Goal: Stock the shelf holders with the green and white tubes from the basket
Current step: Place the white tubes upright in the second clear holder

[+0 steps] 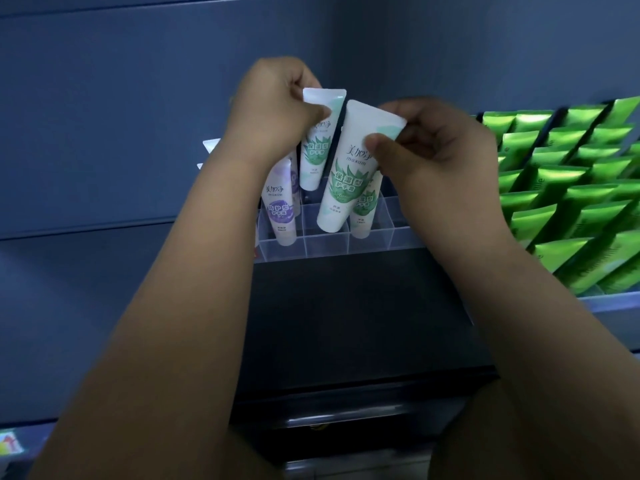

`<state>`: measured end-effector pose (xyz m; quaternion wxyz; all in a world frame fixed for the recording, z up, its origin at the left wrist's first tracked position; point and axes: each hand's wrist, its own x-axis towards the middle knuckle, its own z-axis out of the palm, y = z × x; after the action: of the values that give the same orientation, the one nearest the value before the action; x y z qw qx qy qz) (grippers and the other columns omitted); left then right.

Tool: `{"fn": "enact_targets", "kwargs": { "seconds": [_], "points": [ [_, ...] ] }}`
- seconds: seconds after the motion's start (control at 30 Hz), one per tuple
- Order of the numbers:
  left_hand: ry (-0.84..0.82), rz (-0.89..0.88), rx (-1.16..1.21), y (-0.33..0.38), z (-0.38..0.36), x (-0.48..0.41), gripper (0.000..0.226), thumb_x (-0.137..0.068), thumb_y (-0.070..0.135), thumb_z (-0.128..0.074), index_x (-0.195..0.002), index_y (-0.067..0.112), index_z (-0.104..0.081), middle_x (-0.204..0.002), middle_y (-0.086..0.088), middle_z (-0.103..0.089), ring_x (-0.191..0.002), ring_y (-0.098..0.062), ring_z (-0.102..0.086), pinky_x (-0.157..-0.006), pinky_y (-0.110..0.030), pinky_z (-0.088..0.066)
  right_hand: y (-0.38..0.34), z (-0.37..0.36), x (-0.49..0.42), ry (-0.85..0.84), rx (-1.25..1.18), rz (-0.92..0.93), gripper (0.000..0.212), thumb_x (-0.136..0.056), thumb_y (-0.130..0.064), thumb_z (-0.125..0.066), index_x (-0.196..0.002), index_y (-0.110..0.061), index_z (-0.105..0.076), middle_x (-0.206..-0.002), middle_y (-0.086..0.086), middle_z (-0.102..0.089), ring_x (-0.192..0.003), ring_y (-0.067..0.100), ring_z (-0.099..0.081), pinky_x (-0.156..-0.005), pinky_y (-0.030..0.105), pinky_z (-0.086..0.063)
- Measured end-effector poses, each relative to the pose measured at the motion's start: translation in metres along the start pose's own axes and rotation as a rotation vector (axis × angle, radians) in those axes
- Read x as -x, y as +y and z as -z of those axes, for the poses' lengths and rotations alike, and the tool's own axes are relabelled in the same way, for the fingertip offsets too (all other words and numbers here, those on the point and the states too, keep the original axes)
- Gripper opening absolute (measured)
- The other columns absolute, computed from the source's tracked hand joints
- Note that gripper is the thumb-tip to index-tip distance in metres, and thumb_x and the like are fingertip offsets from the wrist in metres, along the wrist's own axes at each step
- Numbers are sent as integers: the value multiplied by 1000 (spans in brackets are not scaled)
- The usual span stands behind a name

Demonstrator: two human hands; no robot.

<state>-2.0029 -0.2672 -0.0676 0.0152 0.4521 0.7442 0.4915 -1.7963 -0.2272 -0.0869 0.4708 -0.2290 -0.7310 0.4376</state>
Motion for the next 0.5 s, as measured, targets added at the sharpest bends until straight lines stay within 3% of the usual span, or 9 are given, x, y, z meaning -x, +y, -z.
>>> {"fn": "enact_targets", "kwargs": {
  "seconds": [0.07, 0.27, 0.5],
  "points": [
    [25, 1, 5, -4, 0, -2, 25, -56, 42, -73, -78, 29, -73, -74, 13, -74, -72, -13, -72, -80, -52, -60, 1, 1, 2, -15, 12, 6, 19, -89, -10, -72, -108, -13, -74, -92, 5, -76, -85, 21, -73, -79, 43, -60],
    [4, 9, 27, -8, -4, 0, 14, -65, 42, -82, -78, 36, -78, -73, 12, -75, -64, -10, -64, -90, -63, -55, 2, 1, 4, -32, 21, 6, 19, -90, -10, -72, -108, -15, -74, -91, 3, -75, -84, 18, -73, -79, 42, -60],
    [6, 42, -23, -11, -8, 4, 24, -57, 45, -70, -78, 37, -78, -73, 14, -75, -78, -16, -73, -85, -48, -59, 4, -5, 3, -40, 49, 2, 22, -89, -14, -73, -111, -16, -73, -90, 2, -75, -83, 18, -73, -77, 43, -60]
  ]
}}
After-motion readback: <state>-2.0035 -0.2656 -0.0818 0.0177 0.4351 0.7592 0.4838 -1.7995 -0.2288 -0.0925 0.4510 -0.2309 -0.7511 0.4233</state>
